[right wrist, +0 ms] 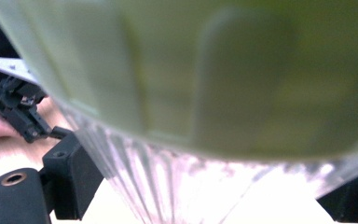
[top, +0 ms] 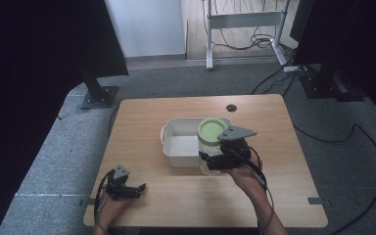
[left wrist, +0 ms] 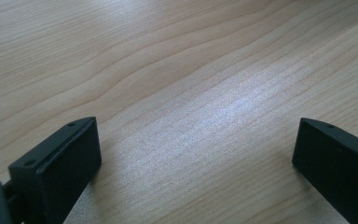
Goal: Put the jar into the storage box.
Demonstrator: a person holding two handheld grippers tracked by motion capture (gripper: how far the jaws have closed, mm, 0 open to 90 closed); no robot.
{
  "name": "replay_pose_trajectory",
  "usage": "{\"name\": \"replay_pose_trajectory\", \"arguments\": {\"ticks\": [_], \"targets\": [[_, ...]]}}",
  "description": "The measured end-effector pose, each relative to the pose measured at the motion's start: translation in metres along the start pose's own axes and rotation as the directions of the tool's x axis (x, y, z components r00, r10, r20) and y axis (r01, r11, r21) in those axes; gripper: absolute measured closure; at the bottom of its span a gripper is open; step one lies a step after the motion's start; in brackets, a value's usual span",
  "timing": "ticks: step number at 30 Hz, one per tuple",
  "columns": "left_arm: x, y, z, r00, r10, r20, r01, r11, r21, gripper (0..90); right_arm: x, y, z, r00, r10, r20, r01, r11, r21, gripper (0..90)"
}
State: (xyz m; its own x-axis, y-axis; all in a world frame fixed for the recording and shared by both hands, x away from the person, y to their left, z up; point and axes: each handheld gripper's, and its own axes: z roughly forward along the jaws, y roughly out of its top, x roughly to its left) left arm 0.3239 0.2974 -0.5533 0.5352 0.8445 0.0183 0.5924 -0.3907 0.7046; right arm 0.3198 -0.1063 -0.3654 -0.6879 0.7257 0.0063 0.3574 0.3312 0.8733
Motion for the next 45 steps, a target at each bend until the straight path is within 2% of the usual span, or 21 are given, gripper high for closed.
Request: {"name": "replay_pose_trajectory", "arguments": {"ticks": [10,26,37,45], "targets": [[0.0,0.0,0.0,1.0,-0.001,0.0,0.001,1.0,-0.001,0.8,-0.011,0.017,0.009,0.9998,0.004,0.019,-0.004,1.0,-0.016,10.7],[0.0,0.0,0.0,1.0,0.002,0.001,-0.002,1.0,0.001,0.8,-0.033,0.03,0.041,0.9981,0.023,0.056,-0.022,0.999,-0.025,10.7],[0.0,0.0,0.0,1.0,0.002,0.001,-0.002,1.0,0.001,0.8,-0.039,0.029,0.071,0.9984,0.001,0.057,0.0,1.0,-0.015,10.7],[0.0,0.0,0.0,1.0,0.002,0.001,-0.002,1.0,0.001,0.8,-0.041,0.02,0.094,0.998,0.015,0.061,-0.015,1.0,-0.002,10.7]]}}
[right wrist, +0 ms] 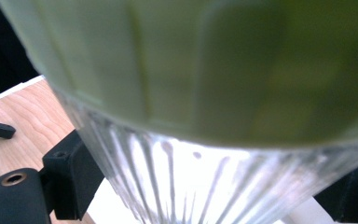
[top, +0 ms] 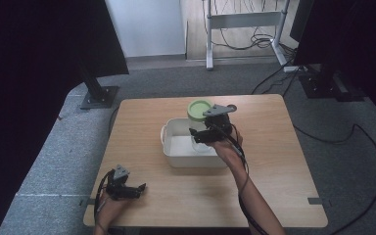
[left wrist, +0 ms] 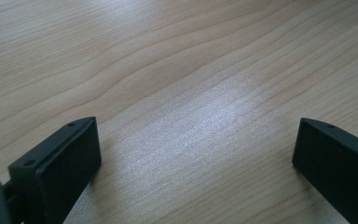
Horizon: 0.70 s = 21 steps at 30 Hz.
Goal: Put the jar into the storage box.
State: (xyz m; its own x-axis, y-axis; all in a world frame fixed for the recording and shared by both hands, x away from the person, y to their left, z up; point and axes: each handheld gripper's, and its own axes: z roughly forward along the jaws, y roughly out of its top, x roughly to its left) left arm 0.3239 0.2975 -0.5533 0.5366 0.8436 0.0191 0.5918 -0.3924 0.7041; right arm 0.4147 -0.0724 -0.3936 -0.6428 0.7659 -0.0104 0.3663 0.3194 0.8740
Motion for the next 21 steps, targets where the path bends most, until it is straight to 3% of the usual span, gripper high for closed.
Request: {"name": "replay_pose_trajectory", "arguments": {"ticks": [21], "targets": [[0.0,0.0,0.0,1.0,0.0,0.001,0.0,1.0,0.001,0.7,0.003,-0.033,0.038,0.9984,0.013,0.054,-0.015,0.999,0.041,10.7]]}}
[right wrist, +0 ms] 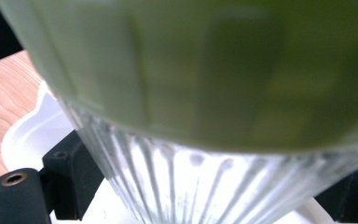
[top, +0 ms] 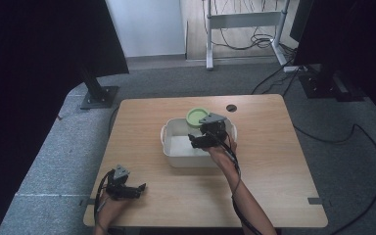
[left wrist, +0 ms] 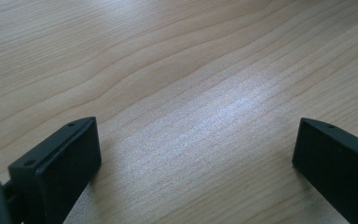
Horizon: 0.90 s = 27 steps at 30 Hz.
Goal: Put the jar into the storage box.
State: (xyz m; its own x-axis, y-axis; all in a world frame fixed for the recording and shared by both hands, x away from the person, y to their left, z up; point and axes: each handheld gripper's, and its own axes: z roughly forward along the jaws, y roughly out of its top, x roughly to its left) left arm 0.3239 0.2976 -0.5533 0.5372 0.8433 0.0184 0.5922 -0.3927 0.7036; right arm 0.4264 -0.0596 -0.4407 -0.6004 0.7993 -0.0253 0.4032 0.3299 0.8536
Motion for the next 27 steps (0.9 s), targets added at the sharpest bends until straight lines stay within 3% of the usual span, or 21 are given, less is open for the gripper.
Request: {"name": "replay_pose_trajectory", "arguments": {"ticks": [16,22,27], "targets": [[0.0,0.0,0.0,1.0,0.001,-0.001,-0.001,1.0,-0.001,0.7,0.004,-0.013,0.01,0.9999,0.003,0.013,-0.003,1.0,0.008,10.6],[0.0,0.0,0.0,1.0,0.001,-0.001,-0.001,1.0,0.0,0.8,-0.004,-0.019,0.006,0.9985,0.055,0.004,-0.055,0.998,0.007,10.3],[0.0,0.0,0.0,1.0,0.001,-0.001,-0.001,1.0,-0.001,0.7,-0.003,-0.019,0.004,0.9984,0.056,0.0,-0.056,0.998,0.017,10.0]]}}
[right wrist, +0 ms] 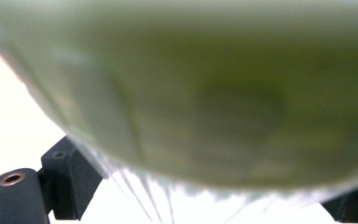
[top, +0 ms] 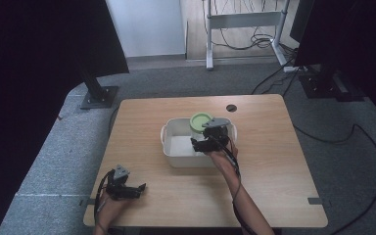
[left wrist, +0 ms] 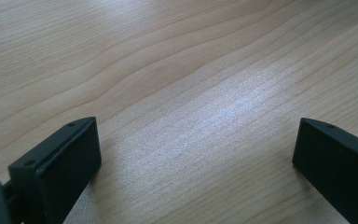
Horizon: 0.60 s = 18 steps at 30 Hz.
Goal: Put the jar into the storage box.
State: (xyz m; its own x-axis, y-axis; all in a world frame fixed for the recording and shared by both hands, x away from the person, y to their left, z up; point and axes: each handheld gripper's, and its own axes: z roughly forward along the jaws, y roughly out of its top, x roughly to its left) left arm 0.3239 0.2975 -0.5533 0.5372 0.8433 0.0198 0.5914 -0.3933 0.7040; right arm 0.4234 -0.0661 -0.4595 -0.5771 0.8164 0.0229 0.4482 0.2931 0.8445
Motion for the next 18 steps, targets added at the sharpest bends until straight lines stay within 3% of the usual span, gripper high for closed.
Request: {"name": "replay_pose_trajectory", "arguments": {"ticks": [9,13,18], "targets": [[0.0,0.0,0.0,1.0,-0.001,0.0,0.001,1.0,-0.001,0.7,-0.0022,0.0009,0.0,0.9997,0.003,-0.025,-0.003,1.0,0.001,7.3],[0.0,0.0,0.0,1.0,-0.001,0.0,0.001,1.0,-0.001,0.7,-0.0031,0.0041,-0.002,0.9979,-0.024,-0.06,0.024,1.0,0.013,2.3],[0.0,0.0,0.0,1.0,0.0,0.0,0.0,1.0,0.0,0.7,-0.0044,0.0039,-0.0047,0.9974,-0.026,-0.067,0.027,1.0,0.012,2.0]]}}
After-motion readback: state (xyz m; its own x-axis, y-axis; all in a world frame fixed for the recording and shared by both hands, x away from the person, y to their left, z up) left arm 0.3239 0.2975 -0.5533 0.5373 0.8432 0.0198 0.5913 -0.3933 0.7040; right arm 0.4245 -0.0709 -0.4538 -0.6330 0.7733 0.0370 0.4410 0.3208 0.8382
